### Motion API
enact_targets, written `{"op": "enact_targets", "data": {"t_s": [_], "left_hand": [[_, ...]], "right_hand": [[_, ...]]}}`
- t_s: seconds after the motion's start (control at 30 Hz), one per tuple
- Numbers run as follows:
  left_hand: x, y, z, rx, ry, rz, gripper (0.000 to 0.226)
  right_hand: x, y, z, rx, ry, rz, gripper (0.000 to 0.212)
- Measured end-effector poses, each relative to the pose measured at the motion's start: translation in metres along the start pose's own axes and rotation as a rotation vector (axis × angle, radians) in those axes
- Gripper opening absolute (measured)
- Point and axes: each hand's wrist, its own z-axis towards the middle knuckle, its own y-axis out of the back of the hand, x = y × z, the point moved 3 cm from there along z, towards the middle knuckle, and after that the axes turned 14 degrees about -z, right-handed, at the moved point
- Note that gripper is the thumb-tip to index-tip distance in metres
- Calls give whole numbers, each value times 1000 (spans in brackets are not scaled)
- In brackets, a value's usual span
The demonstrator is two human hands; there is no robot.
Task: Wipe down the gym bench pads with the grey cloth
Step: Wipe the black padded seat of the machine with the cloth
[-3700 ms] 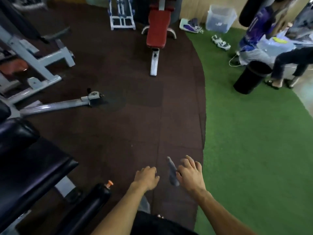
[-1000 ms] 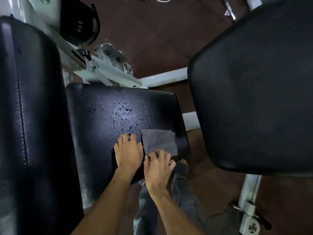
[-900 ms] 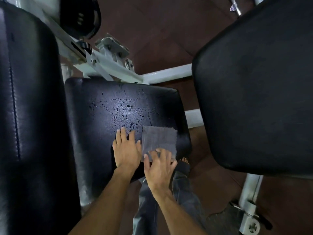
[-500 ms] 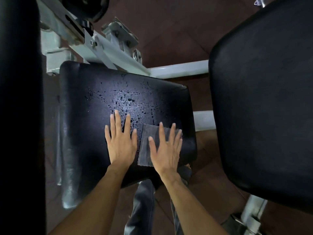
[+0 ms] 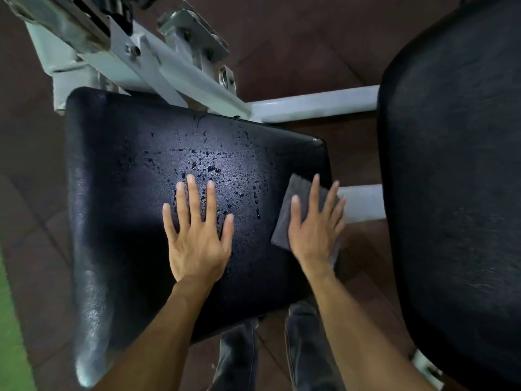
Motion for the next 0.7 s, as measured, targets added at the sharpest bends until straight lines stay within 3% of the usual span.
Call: {"op": "enact_targets", "data": {"t_s": [0.07, 0.17, 0.27, 0.33, 0.5, 0.6, 0.7], "left_hand": [[0, -1, 0, -6, 4, 17, 69], [-1, -2, 3, -9, -2, 24, 69], [0, -1, 2, -8, -1, 12, 69], [0, -1, 2, -5, -2, 9, 70], [-2, 0, 2, -7, 2, 13, 69], [-2, 0, 2, -18, 7, 0, 69], [-1, -2, 1, -36, 9, 2, 69]], "right_hand": [[35, 13, 43, -31, 6, 6, 70], [81, 22, 55, -94, 198, -65, 70], [64, 10, -4, -97, 419, -98, 68], [24, -4, -49, -69, 459, -117, 67], [-28, -13, -48, 11, 230, -88, 67], [-3, 7, 20, -26, 3, -12, 67], [51, 30, 99, -29, 55, 36, 67]]}}
